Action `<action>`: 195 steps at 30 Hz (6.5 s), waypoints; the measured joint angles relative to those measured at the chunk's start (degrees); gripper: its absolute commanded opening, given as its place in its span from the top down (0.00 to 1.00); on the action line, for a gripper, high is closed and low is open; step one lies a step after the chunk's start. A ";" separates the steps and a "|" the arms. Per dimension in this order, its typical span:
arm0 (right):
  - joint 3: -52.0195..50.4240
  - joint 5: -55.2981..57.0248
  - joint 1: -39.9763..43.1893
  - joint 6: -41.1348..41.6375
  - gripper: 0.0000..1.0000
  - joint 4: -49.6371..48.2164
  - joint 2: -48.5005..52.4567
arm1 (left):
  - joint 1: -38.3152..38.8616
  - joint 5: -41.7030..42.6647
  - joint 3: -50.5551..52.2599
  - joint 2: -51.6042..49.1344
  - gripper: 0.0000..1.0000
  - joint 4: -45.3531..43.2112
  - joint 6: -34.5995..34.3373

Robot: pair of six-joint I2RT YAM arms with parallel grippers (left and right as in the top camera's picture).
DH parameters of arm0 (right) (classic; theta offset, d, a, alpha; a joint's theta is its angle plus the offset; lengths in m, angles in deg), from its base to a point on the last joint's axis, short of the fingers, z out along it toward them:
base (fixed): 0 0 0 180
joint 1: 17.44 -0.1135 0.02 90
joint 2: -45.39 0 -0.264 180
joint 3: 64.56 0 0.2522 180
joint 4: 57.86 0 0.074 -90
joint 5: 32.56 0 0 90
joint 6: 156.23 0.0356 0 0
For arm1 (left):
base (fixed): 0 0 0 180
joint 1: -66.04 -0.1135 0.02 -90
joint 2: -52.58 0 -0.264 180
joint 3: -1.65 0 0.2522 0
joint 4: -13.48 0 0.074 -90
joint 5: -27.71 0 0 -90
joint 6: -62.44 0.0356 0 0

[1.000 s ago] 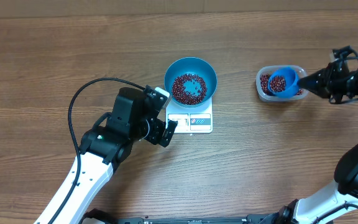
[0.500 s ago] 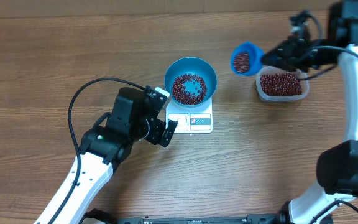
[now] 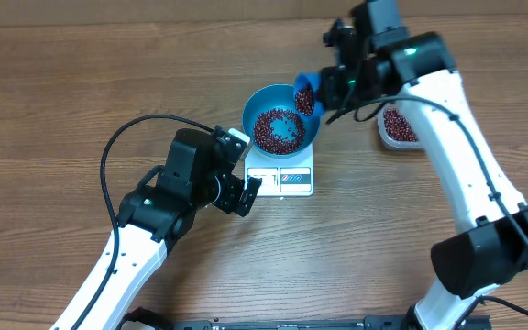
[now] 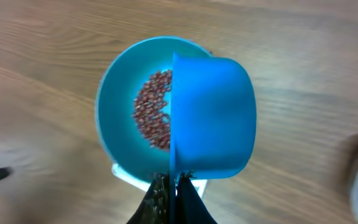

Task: Scoop item into bowl and weigh 150g on scale
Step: 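Lift the filled scoop and carry it over the teal bowl, then tilt the scoop with the right gripper to pour beans into the bowl, then return the scoop right and dip it into the bean container, then lift the filled scoop and carry it over the teal bowl, then tilt the scoop slowly with the right gripper, pouring beans gradually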

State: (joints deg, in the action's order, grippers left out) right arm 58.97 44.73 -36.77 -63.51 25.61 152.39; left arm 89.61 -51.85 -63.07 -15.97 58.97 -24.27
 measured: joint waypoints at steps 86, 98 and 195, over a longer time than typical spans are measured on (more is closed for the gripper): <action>-19.89 23.61 19.89 -4.42 0.96 -7.74 0.00 | 0.00 0.02 0.00 0.00 0.01 -0.02 0.00; -19.89 12.94 19.74 -4.74 0.96 -5.79 2.89 | 0.00 0.00 0.00 0.00 0.01 -0.02 0.00; -11.39 11.67 -9.20 5.92 0.96 -10.56 -6.78 | 0.00 0.00 0.00 0.00 0.00 -0.02 0.00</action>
State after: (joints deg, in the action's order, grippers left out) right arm 47.59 56.41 -45.97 -57.58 15.06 145.61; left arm 89.61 -51.85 -63.07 -15.97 58.95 -24.27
